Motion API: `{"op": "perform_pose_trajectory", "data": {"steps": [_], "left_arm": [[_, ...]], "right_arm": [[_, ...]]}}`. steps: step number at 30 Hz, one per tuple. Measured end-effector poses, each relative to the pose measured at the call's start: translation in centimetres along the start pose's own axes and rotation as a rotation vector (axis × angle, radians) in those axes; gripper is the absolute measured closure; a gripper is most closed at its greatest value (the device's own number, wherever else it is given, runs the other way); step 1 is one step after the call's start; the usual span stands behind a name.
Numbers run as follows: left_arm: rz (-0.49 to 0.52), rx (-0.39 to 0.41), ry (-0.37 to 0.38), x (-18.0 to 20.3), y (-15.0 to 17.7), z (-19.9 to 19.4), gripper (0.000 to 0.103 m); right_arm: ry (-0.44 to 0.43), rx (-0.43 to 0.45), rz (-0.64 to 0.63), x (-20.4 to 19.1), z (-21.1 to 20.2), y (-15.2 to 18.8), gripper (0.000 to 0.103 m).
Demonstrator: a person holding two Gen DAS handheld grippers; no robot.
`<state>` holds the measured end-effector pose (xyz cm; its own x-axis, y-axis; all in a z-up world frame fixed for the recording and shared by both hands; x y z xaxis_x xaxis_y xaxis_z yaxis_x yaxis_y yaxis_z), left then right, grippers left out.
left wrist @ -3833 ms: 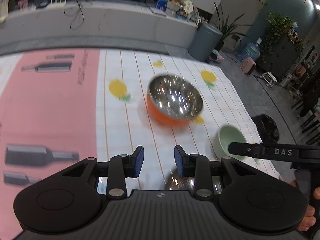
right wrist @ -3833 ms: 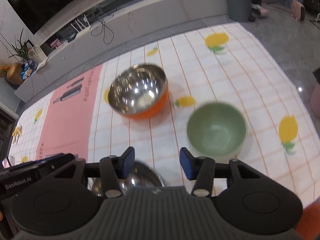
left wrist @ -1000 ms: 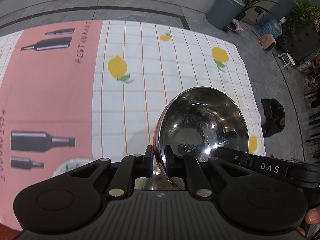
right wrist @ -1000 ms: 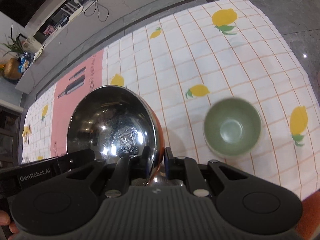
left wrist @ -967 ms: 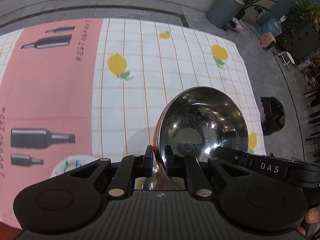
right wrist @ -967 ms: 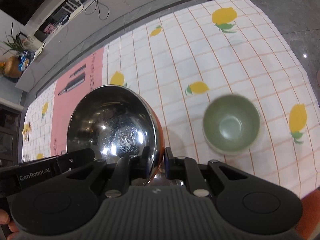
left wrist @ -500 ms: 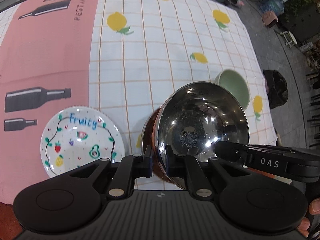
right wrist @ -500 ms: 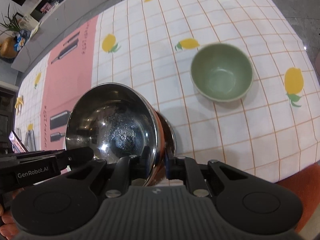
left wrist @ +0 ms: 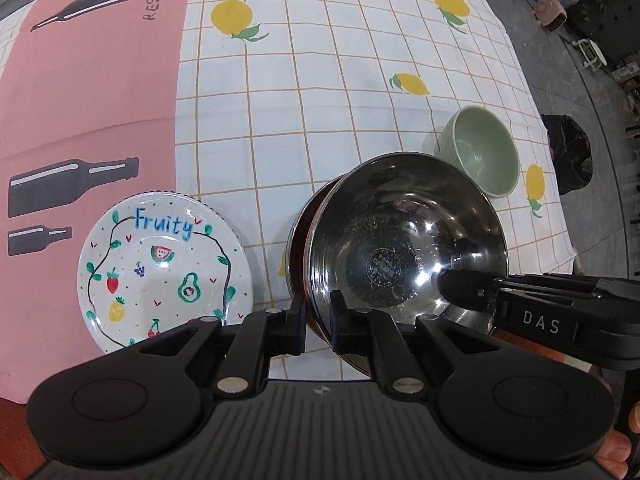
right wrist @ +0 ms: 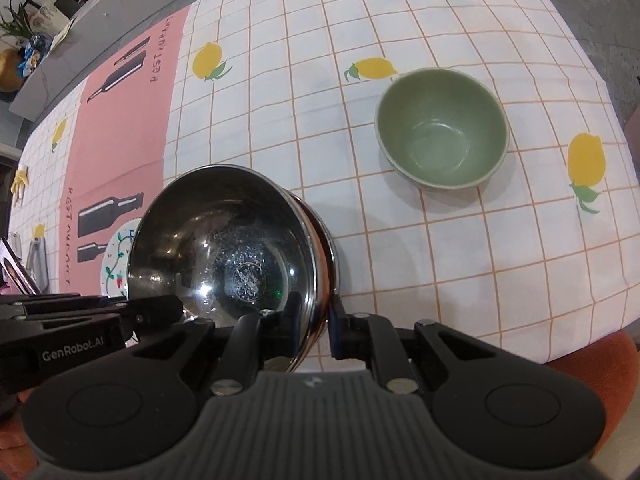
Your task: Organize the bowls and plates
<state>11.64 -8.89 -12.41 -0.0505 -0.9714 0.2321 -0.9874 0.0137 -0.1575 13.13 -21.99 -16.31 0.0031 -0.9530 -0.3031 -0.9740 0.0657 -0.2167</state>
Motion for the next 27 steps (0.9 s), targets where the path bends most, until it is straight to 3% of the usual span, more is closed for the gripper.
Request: {"op": "perform_pose_trajectory", "data": {"steps": [9,16,21,25,27], "left_arm": [[0.016,0.019,-0.039,-0.4,-0.3,0.1,0.088],[0.021,-0.004,-0.005,-0.8,-0.2,0.3,0.087],[0.072,0.084,-0.019,-1.2,-1.3,-1.5,0.086],[0.094,0.098,0.000,-1.0,-1.3,-1.5,0.097],[0.098,0.097,-0.003,-0.9,-1.2,-1.1,0.097]], "right_arm": [[0.024,0.004,-0.049,-0.3,0.0,-0.1,0.091],[0.037,0.008,-0.069,-0.5,0.2,-0.2,0.091],[0.034,0.016,-0.045,0.0,0.0,-0.4,0.092],[0.025,0.021,-0.033,0.0,-0.2,-0.5,0.099],[0.027,0.025,-0.031,-0.1,-0.2,-0.5,0.100]]}}
Point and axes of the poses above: each gripper's, at about its wrist camera, not at the fingertips, and z roughly the way its jaws point, x to its right, y to its underside, the point moved 8 cm from there along z, roughly the way its jaws point, and after that the axes turned 4 degrees about x, right-handed, at the moved point
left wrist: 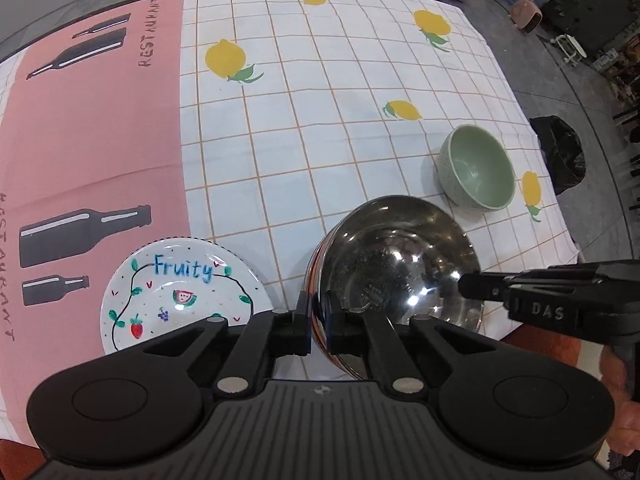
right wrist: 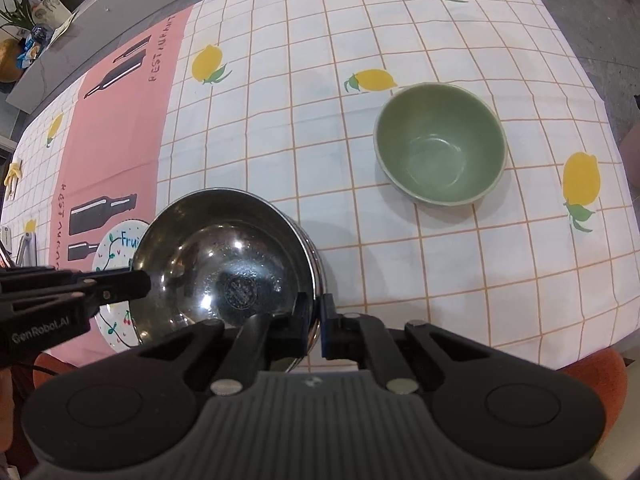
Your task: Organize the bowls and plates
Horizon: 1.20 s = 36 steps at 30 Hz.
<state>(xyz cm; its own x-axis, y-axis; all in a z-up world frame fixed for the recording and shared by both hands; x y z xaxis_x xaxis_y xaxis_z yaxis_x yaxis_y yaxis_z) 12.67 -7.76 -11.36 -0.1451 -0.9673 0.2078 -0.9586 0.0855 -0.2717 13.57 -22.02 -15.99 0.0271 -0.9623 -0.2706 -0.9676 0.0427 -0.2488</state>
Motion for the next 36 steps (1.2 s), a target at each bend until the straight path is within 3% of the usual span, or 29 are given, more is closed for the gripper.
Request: {"op": "perform_pose_trajectory", "data": {"steps": [10,12,17,27,33,36], "left_arm": [[-0.025,-0.024,0.015,-0.5,0.2,0.4,0.097],[-0.022,-0.028,0.019,-0.4,0.2,0.3,0.096],[0.015,0.042,0.004,-0.2,-1.0,-1.4,0.089],[0.072,0.139,0.193,5.1,-4.6,-3.6,0.085],[0.074,0.108,0.257,8.8,-6.2,-2.0,0.075],[0.092,0.076,0.250,10.2,-6.8,-0.3,0.072]], "right_arm": [[-0.002,0.000,0.006,-0.1,-0.2,-0.3,0.100],[-0.012,0.005,0.012,-0.1,-0.4,-0.3,0.094],[-0.043,0.052,0.017,-0.1,-2.0,-0.7,0.090],[-0.051,0.173,0.129,3.9,-5.1,-2.5,0.078],[0.010,0.213,0.197,7.9,-5.6,-3.3,0.077],[0.030,0.212,0.227,9.7,-5.0,-3.7,0.077]]}}
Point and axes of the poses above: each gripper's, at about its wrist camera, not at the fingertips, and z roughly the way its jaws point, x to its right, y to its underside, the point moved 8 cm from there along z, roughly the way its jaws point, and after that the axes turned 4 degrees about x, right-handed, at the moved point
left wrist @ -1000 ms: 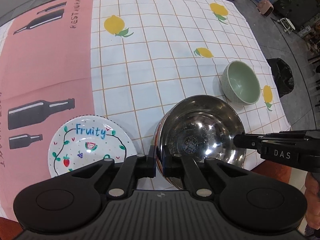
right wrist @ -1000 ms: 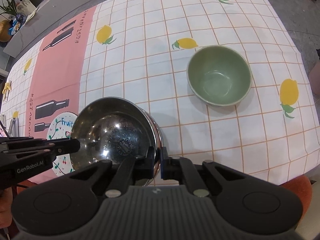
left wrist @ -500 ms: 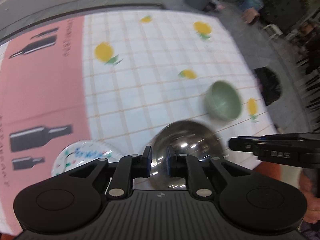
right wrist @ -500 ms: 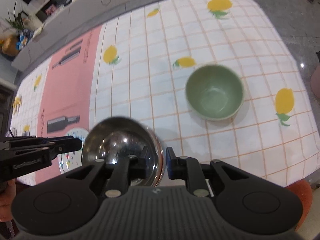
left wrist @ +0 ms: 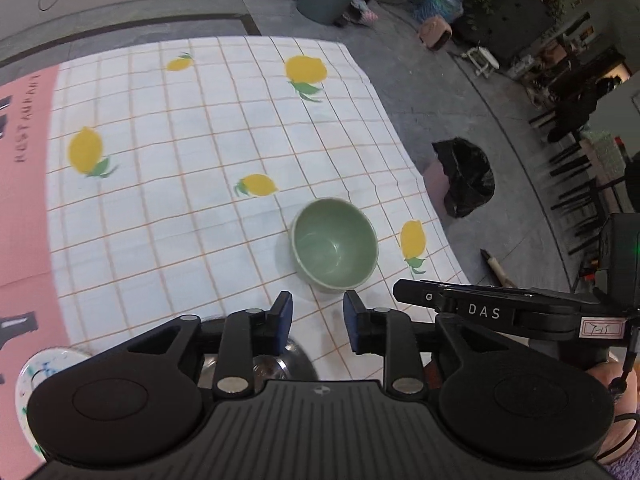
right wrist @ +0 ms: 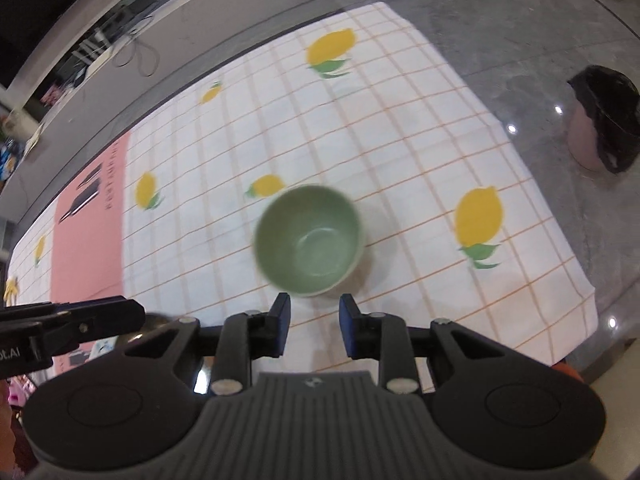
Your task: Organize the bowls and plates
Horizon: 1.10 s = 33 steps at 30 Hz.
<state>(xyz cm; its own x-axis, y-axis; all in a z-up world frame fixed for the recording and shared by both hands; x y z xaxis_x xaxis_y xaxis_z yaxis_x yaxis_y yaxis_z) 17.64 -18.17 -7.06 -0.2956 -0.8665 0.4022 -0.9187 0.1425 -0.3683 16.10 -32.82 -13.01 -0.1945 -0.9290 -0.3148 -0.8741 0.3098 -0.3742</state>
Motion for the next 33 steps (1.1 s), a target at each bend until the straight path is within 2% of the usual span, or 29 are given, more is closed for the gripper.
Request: {"op": "perform_pose_trajectory", "data": {"steps": [6,15,24,33], "left_arm": [[0.000,-0.054,-0.035,0.0,-1.3,4.0,0.072],[-0.029,-0.112,-0.105,-1.5,-3.2,8.9,0.072],[-0.024,-0.171,-0.144,-2.1,-3.2,12.5,0.073],[-0.029,-0.196,-0.161,-2.3,-2.8,13.9,0.087]], "right_arm": [[0.011,-0.028,0.055,2.2,2.4,-0.8,0.077],[0.010,-0.086,0.082,3.1,6.4,-1.9,0.077],[0.001,-0.139,0.109,3.3,9.4,-2.4,0.081],[0.001,-0.169,0.122,3.2,10.5,-2.2,0.091]]}}
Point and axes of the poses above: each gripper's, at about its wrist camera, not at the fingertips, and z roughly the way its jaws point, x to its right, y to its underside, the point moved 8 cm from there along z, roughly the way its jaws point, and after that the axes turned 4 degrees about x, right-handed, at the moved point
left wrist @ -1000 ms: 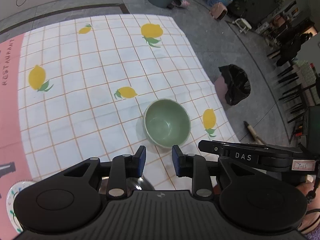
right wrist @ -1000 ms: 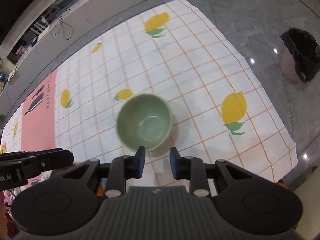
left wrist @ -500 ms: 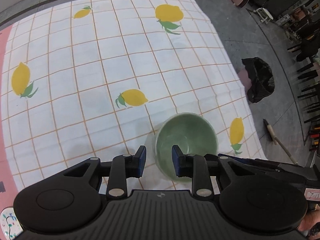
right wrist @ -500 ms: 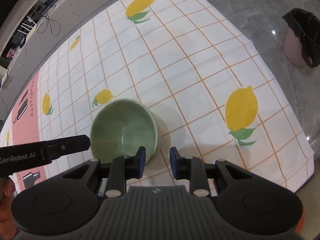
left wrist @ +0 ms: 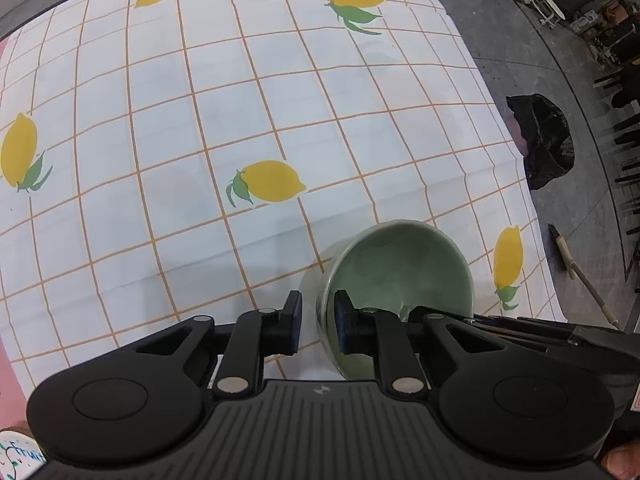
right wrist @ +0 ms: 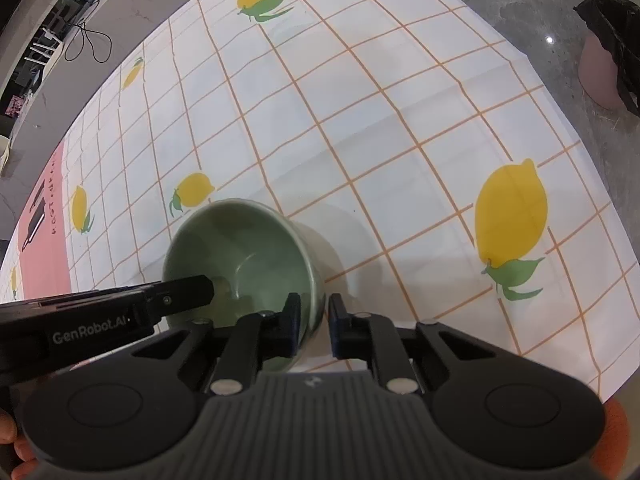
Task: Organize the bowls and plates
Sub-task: 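Close both grippers on the pale green bowl rim, then lift the green bowl with both grippers and carry it to the steel bowls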
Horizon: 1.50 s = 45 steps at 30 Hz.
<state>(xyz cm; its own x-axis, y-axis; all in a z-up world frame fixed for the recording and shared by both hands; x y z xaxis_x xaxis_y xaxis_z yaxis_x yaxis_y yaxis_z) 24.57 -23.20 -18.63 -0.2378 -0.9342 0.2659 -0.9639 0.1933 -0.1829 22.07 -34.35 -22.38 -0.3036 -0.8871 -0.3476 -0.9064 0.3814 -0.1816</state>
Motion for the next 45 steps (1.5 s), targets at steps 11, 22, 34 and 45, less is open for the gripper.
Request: {"op": "perform_pose_trajectory", "data": {"steps": [11,22,34,45], "left_arm": [[-0.006,-0.016,-0.030,0.2,0.4,0.2,0.097],[-0.026,0.020,-0.040,0.3,1.1,-2.9,0.097],[-0.050,0.140,-0.036,-0.6,3.3,-11.1,0.096],[-0.127,0.157,-0.045,-5.4,8.8,-15.7,0.095]], "right_arm": [[0.026,-0.003,-0.005,-0.4,0.2,-0.1,0.096],[0.005,0.005,-0.016,-1.6,-1.6,0.4,0.096],[-0.051,0.086,-0.113,-5.9,-8.0,2.5,0.096],[-0.120,0.041,-0.276,-11.9,-9.6,7.9,0.096]]}}
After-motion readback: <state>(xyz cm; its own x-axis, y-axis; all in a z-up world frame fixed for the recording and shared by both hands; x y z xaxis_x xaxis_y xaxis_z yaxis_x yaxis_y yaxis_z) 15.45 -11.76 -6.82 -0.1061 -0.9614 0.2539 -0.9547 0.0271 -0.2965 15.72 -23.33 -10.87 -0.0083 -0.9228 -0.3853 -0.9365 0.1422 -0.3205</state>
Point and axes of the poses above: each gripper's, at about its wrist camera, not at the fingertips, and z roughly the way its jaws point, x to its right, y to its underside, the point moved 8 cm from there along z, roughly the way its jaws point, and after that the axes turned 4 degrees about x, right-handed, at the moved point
